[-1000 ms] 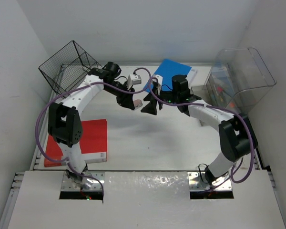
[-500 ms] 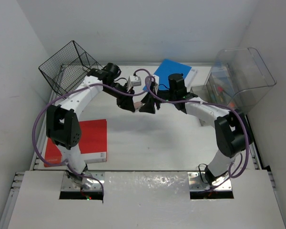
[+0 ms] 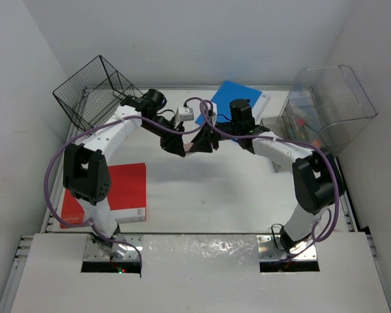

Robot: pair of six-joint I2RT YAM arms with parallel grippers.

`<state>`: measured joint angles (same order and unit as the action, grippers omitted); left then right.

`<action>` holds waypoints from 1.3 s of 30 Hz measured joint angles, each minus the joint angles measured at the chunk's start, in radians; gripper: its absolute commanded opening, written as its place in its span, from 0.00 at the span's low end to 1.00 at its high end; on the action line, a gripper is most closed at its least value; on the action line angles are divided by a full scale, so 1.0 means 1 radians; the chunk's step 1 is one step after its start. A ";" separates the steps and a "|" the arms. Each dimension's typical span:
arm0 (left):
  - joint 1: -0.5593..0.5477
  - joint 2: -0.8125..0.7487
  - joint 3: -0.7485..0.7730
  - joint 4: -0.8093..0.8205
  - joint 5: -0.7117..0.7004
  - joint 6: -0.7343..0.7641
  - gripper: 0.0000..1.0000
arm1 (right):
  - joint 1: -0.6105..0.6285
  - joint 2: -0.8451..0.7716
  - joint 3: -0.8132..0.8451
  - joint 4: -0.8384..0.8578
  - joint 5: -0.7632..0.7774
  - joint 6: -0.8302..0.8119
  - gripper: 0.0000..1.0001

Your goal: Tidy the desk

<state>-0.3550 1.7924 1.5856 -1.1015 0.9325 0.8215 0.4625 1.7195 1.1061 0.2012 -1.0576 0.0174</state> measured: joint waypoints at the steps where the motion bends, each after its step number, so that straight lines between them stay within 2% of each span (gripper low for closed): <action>1: 0.000 0.000 0.000 -0.001 0.002 0.000 0.00 | 0.000 0.001 0.002 -0.002 -0.003 0.002 0.21; 3: -0.001 0.000 0.000 0.000 0.004 -0.003 0.00 | -0.003 0.006 0.010 -0.014 -0.011 0.009 0.18; 5: -0.002 0.000 0.000 0.001 0.003 -0.007 0.00 | -0.003 0.008 0.018 -0.033 -0.017 -0.004 0.29; 7: -0.004 -0.002 0.000 0.002 0.003 -0.008 0.00 | -0.003 0.008 0.031 -0.069 -0.019 -0.028 0.46; 9: -0.005 -0.007 -0.002 0.013 0.007 -0.011 0.00 | -0.002 0.008 0.047 -0.112 -0.021 -0.061 0.51; 11: -0.006 -0.018 -0.003 0.030 0.010 -0.014 0.00 | 0.000 0.008 0.056 -0.148 -0.026 -0.087 0.47; 12: -0.006 -0.023 -0.003 0.036 0.011 -0.015 0.00 | 0.001 0.008 0.058 -0.160 -0.027 -0.096 0.43; 13: -0.006 -0.028 -0.003 0.042 0.013 -0.017 0.00 | 0.002 0.008 0.058 -0.168 -0.029 -0.103 0.34; 16: -0.009 -0.032 -0.004 0.040 0.020 -0.017 0.00 | 0.002 0.008 0.060 -0.180 -0.027 -0.112 0.19; 17: -0.011 -0.032 -0.004 0.041 0.018 -0.017 0.00 | 0.000 0.008 0.060 -0.185 -0.029 -0.111 0.17; 19: -0.012 -0.032 -0.007 0.045 0.015 -0.018 0.00 | -0.001 0.008 0.060 -0.187 -0.029 -0.113 0.18; 20: -0.012 -0.032 -0.010 0.047 0.015 -0.018 0.00 | -0.001 0.008 0.059 -0.187 -0.029 -0.113 0.29; 21: -0.012 -0.032 -0.011 0.050 0.015 -0.018 0.00 | -0.001 0.008 0.058 -0.187 -0.027 -0.112 0.35; 23: -0.013 -0.032 -0.015 0.056 0.014 -0.022 0.00 | -0.001 0.008 0.056 -0.187 -0.024 -0.111 0.39; 25: -0.013 -0.032 -0.017 0.062 0.008 -0.029 0.00 | 0.000 0.008 0.056 -0.181 -0.023 -0.110 0.30; 26: -0.015 -0.032 -0.017 0.064 0.008 -0.033 0.00 | -0.001 0.008 0.055 -0.176 -0.019 -0.103 0.12; 27: -0.016 -0.032 -0.017 0.066 0.007 -0.034 0.00 | -0.002 0.008 0.053 -0.170 -0.019 -0.100 0.00; 29: -0.018 -0.032 -0.021 0.069 0.000 -0.050 0.01 | -0.003 0.008 0.040 -0.137 -0.019 -0.078 0.00; 30: -0.018 -0.032 -0.023 0.069 0.000 -0.053 0.06 | -0.003 0.007 0.030 -0.119 -0.016 -0.062 0.00; 31: -0.018 -0.032 -0.023 0.069 -0.006 -0.050 0.20 | -0.002 0.007 0.021 -0.103 -0.015 -0.043 0.00; 32: -0.020 -0.032 -0.024 0.069 -0.011 -0.045 0.29 | -0.002 0.006 0.013 -0.090 -0.014 -0.030 0.00; 33: -0.023 -0.032 -0.023 0.070 -0.016 -0.043 0.44 | -0.002 0.005 0.006 -0.081 -0.009 -0.021 0.00; 35: -0.025 -0.032 -0.024 0.078 -0.030 -0.042 0.52 | -0.001 -0.001 -0.002 -0.076 0.018 -0.009 0.00; 39: -0.026 -0.032 -0.024 0.090 -0.064 -0.052 0.99 | 0.000 -0.023 -0.002 -0.101 0.110 -0.019 0.00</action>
<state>-0.3809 1.7599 1.5620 -1.0115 0.8684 0.7692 0.4625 1.6962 1.1042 0.1005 -0.9474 -0.0013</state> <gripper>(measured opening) 0.795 0.288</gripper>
